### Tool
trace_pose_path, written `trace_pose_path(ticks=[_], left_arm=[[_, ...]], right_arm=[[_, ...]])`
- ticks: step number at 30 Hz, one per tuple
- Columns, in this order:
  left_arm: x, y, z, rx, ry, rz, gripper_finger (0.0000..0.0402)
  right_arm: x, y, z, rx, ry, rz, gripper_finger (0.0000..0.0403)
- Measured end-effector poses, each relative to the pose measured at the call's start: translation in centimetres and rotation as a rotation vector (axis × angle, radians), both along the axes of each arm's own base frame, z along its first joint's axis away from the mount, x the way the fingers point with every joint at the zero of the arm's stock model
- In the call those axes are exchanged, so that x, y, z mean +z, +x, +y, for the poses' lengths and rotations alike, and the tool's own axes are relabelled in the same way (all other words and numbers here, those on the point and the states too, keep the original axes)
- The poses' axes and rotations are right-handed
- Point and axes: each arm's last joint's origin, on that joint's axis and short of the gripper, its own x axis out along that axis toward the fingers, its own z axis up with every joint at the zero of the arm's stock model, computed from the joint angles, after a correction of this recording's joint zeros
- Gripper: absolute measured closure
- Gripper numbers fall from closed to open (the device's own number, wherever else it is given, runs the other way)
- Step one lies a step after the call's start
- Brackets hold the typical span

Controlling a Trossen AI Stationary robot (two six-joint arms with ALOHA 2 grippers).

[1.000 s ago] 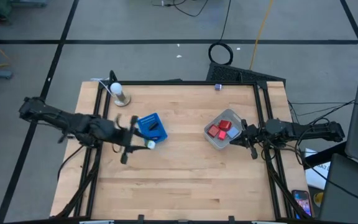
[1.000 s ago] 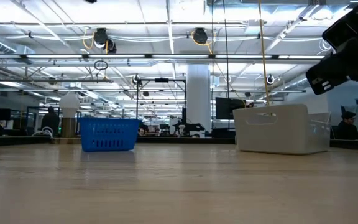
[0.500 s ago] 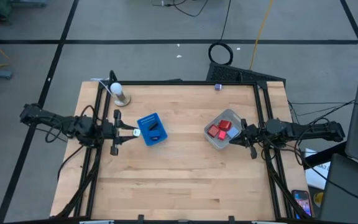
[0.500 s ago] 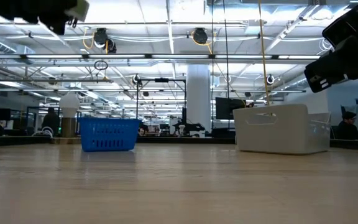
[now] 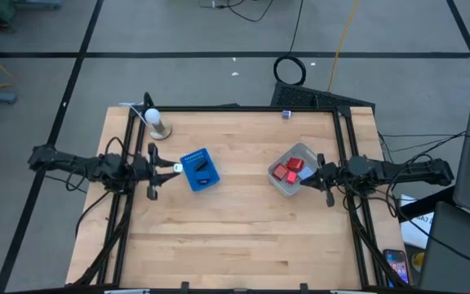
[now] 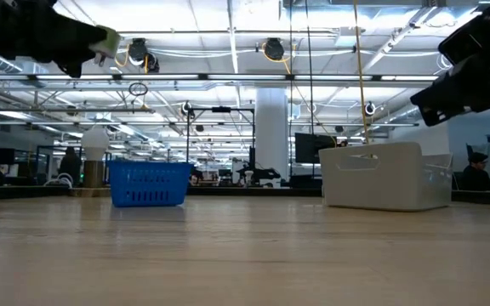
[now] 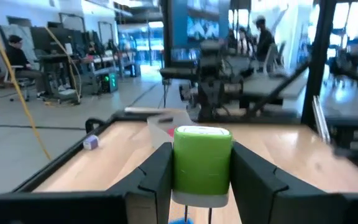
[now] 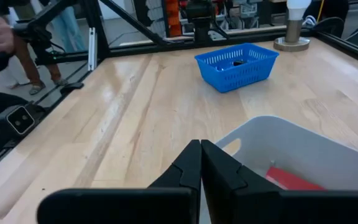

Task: Pick & Place Office items
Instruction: Put the green charger adapter into the grey bin

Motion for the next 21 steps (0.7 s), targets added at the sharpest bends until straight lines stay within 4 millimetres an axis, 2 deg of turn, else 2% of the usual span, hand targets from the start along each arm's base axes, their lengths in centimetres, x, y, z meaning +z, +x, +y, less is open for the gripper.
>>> trace_pose_path(ticks=[7,11,21], left_arm=[[1.6,0.6,0.0,-0.069,-0.057,-0.157,0.0275],[2.5,1.5,0.2,-0.059,-0.078,-0.135,0.0275],[7.2,6.4,0.0,-0.069,-0.052,-0.052,0.0275]], right_arm=[[-0.2,0.2,0.0,0.004,-0.018,0.028,0.0403],[-0.3,0.3,0.0,0.009,-0.041,0.037,0.0403],[-0.1,0.9,-0.1,-0.025,-0.118,0.015,0.0403]])
